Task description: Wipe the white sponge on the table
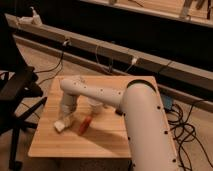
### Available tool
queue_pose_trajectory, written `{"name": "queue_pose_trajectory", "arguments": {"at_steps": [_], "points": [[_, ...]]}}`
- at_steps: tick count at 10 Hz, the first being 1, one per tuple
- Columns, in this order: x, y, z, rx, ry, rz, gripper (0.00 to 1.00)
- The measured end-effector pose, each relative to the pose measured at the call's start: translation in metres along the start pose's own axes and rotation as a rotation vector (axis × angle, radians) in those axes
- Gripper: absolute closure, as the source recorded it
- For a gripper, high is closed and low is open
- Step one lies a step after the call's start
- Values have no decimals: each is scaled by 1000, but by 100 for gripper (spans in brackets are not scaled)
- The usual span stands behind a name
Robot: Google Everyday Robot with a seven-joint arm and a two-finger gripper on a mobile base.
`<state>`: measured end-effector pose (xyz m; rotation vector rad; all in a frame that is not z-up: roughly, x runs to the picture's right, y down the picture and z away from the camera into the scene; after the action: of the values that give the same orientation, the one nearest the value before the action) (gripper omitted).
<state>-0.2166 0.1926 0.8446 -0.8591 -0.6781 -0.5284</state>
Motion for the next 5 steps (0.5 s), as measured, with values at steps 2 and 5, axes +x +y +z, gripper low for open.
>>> {"name": "queue_pose_trajectory", "arguments": {"at_steps": [2, 5], "points": [[8, 20, -7, -2, 2, 8, 73], [28, 25, -18, -6, 2, 22, 73]]}}
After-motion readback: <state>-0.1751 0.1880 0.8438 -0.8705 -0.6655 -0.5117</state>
